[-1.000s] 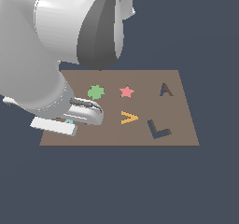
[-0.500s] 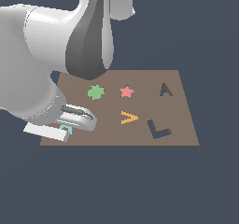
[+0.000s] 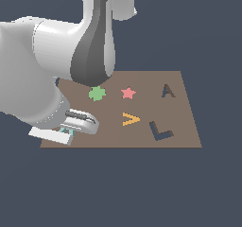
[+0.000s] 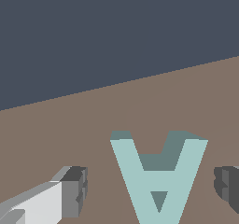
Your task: Insert a designated object into the corresponding slot on a board.
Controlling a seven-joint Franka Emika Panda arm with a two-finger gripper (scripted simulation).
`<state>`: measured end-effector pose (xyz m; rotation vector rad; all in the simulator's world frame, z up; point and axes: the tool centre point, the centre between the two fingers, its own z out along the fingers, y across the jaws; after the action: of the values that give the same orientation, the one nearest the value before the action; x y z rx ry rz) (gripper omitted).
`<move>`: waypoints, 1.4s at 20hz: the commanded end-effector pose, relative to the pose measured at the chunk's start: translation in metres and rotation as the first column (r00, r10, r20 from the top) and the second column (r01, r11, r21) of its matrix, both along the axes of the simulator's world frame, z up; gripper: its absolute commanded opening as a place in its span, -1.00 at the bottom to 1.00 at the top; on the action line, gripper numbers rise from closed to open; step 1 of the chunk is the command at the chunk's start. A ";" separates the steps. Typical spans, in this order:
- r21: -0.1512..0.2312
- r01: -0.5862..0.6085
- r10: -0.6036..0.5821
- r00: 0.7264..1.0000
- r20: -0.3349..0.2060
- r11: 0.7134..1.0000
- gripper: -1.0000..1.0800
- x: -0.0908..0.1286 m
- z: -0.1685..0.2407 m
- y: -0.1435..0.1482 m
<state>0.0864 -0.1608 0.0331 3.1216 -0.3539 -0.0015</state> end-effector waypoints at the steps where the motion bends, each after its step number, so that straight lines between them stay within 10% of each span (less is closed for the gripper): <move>1: 0.000 0.000 0.000 1.000 0.001 1.000 0.92 0.000 -0.003 0.000; 2: 0.000 0.000 0.000 1.000 0.001 1.000 -1.00 0.000 -0.003 0.000; 28: 0.000 -0.017 0.017 1.000 0.000 1.000 -1.00 -0.008 0.000 0.026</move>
<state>0.0800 -0.1418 0.0332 3.1236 -0.3348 -0.0020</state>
